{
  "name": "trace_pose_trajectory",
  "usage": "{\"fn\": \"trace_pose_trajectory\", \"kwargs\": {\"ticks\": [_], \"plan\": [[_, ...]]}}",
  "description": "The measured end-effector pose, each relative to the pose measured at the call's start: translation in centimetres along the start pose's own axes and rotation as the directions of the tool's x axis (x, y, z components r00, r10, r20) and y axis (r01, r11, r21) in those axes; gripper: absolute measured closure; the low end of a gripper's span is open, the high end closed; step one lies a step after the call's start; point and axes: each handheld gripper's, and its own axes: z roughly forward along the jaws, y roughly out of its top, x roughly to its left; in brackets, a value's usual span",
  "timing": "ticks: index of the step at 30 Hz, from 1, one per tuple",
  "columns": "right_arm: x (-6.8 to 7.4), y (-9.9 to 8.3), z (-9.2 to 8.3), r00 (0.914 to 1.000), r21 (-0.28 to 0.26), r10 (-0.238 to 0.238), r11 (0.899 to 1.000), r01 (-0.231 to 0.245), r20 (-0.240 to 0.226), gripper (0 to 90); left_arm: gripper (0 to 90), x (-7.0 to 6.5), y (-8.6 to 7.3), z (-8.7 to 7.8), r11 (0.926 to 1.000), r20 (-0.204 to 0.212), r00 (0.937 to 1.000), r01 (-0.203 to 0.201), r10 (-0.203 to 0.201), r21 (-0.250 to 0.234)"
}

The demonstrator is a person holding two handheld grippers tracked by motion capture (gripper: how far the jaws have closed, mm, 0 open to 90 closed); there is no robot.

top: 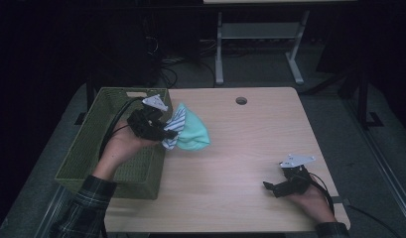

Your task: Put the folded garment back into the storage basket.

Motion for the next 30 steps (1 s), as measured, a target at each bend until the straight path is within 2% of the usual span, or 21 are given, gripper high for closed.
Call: {"fn": "trace_pose_trajectory", "kwargs": {"ticks": [14,24,30], "plan": [[0.0,0.0,0.0,1.0000,0.000,0.000,1.000,0.000,0.000,1.6,67.4,1.5,-1.7,-2.2,0.9989,-0.066,0.9968,0.046,-0.047,-0.013],[0.0,0.0,0.0,1.0000,0.000,0.000,1.000,0.000,0.000,1.6,67.4,2.7,-3.3,-3.7,0.9959,-0.119,0.9888,0.088,-0.090,-0.020],[0.0,0.0,0.0,1.0000,0.000,0.000,1.000,0.000,0.000,1.6,67.4,3.9,-4.5,-4.4,0.9907,-0.157,0.9782,0.134,-0.136,-0.025]]}}
